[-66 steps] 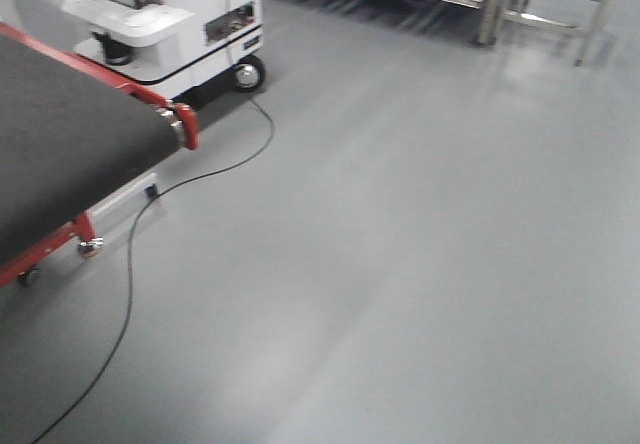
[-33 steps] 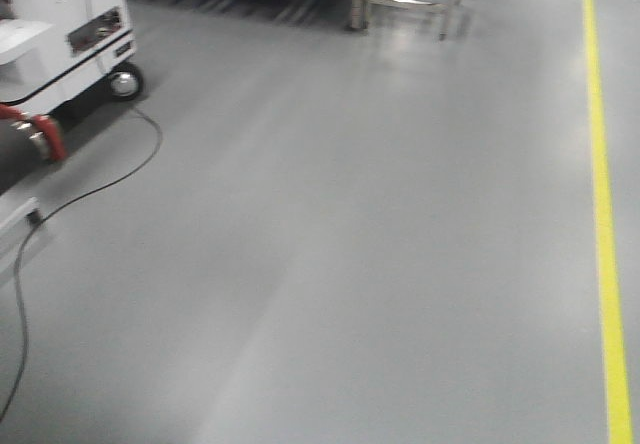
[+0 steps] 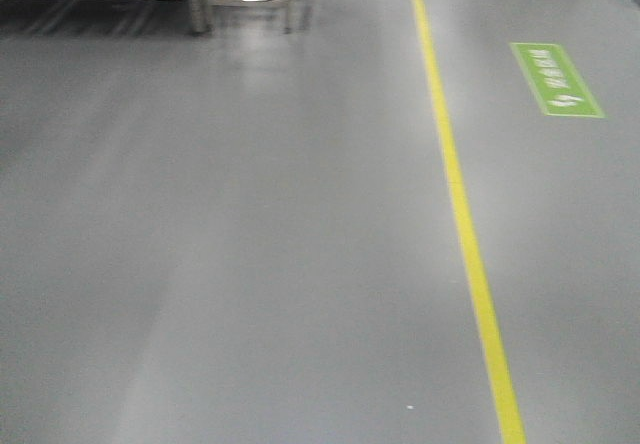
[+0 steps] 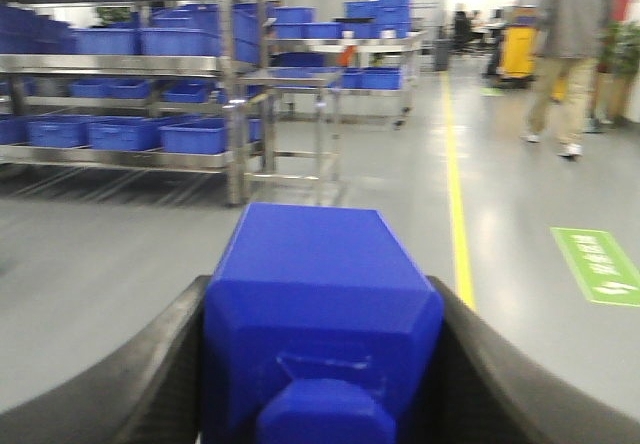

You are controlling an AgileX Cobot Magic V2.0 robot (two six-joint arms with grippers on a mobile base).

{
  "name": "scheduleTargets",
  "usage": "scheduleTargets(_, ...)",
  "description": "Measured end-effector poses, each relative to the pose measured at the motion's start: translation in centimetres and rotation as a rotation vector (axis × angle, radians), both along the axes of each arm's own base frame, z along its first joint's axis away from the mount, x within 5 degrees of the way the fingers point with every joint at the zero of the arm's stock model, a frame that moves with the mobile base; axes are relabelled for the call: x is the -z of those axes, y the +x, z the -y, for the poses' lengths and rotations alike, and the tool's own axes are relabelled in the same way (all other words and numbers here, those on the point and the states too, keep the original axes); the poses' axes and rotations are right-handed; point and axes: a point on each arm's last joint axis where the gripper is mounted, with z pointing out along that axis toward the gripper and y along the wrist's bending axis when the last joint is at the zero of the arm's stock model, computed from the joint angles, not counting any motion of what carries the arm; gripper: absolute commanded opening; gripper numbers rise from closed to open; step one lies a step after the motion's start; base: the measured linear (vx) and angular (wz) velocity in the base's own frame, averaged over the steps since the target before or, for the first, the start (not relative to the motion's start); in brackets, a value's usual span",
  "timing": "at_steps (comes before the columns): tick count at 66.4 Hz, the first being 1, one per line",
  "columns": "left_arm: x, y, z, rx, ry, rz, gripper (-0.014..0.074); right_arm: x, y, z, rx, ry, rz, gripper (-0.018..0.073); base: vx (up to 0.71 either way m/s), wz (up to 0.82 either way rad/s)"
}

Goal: Pour parts from conveyor to right shelf
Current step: 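Drive along the yellow-lined aisle carrying the block in the right gripper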

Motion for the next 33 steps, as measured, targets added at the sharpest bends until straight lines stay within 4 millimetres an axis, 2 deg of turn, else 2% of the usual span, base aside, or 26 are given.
scheduleTargets(15,0.00,0.00,0.00,0.000,0.000,0.000,-0.0006,0.00,0.00,0.00,0.000,0.000,0.000,-0.0005,0.11,-0.60)
scheduleTargets(33,0.00,0.00,0.00,0.000,0.000,0.000,-0.0006,0.00,0.00,0.00,0.000,0.000,0.000,-0.0005,0.19,-0.46)
